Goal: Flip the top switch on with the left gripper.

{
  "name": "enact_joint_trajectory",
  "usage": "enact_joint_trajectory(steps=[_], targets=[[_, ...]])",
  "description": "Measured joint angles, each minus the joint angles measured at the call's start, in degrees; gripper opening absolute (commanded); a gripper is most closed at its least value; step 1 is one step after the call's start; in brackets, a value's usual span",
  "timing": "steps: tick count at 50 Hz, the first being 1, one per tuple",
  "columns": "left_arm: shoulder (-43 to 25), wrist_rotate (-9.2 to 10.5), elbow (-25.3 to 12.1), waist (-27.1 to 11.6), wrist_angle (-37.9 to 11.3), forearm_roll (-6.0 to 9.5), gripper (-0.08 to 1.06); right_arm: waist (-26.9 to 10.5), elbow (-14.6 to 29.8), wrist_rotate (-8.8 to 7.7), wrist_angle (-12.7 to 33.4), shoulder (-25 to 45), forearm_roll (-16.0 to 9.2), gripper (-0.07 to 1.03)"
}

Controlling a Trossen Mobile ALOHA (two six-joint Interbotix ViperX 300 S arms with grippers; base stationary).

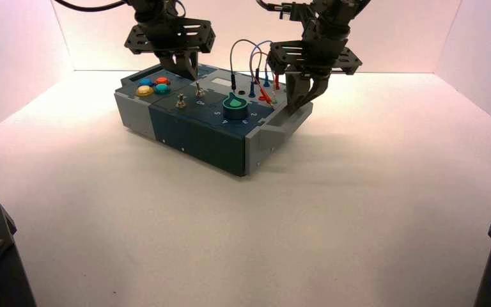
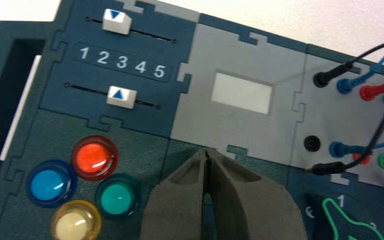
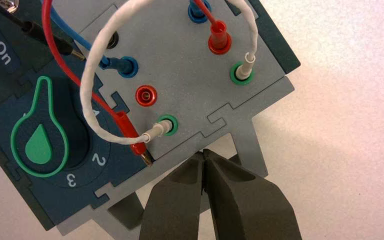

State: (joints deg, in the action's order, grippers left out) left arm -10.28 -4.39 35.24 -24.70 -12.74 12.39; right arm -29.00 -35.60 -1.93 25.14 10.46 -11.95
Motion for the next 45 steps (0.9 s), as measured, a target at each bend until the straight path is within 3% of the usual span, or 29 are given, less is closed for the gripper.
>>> enact_joint_trajectory(steps=[45], targets=[[0.0,0.88,0.5,-0.1,-2.5,0.18,-0.03,0.1,0.0,0.0,0.1,0.1,0.0,-0.02]])
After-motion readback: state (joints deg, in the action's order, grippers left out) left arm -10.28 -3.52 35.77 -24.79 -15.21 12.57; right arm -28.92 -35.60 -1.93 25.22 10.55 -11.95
